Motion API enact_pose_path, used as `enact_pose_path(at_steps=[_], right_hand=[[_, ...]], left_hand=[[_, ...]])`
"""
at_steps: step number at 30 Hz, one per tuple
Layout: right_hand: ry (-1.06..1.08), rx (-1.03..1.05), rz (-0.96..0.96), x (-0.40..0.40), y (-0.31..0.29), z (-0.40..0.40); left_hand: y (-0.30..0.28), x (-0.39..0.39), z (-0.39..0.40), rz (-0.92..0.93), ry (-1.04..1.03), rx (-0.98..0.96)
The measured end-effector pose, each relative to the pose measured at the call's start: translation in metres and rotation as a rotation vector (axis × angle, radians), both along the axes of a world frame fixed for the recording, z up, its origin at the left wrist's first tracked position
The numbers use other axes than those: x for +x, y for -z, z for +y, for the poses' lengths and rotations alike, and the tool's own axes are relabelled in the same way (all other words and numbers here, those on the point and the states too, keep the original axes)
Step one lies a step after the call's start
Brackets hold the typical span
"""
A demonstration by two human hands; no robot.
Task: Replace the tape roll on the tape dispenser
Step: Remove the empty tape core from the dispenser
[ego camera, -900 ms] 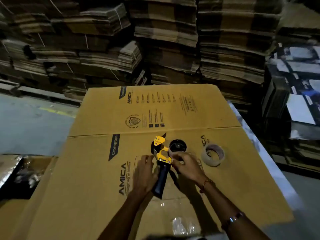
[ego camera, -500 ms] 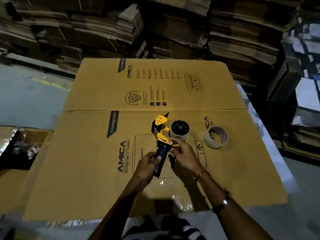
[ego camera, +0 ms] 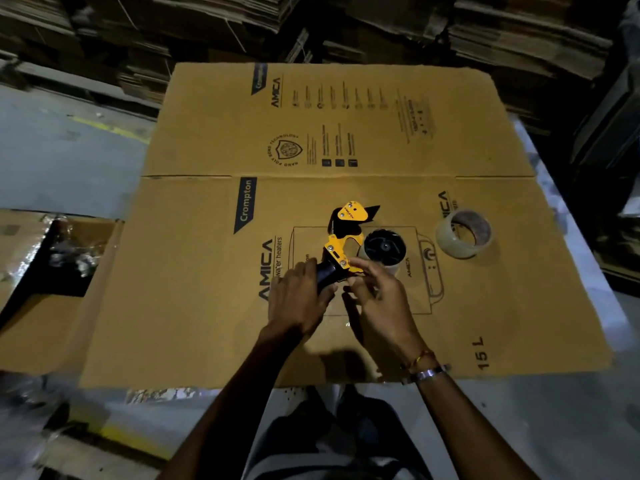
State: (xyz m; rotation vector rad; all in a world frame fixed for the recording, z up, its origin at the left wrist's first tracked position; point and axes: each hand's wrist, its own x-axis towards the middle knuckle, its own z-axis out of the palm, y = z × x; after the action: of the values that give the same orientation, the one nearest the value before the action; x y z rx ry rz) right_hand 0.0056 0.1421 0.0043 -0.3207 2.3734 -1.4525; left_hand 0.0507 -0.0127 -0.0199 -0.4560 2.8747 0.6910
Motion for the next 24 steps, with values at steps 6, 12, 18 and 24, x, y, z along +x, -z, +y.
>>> enact_pose_path(at_steps=[6, 12, 18, 24], right_hand=[[0.053, 0.18, 0.456, -0.019, 0.003, 0.023], [-0.04, 0.241, 0.684, -0.06, 0.037, 0.038], [-0.208, 0.18, 0.681, -0.085, 0.064, 0.049], [-0.377, 0.127, 0.613, -0.099, 0.074, 0.06]], left_hand=[[0.001, -0.011, 0.0, 0.044, 0.006, -0.039], [0.008, -0.014, 0.004, 0.138, 0.014, -0.054], [0.014, -0.014, 0.003, 0.252, 0.034, -0.152], [0.023, -0.013, 0.0, 0.287, 0.095, -0.275]])
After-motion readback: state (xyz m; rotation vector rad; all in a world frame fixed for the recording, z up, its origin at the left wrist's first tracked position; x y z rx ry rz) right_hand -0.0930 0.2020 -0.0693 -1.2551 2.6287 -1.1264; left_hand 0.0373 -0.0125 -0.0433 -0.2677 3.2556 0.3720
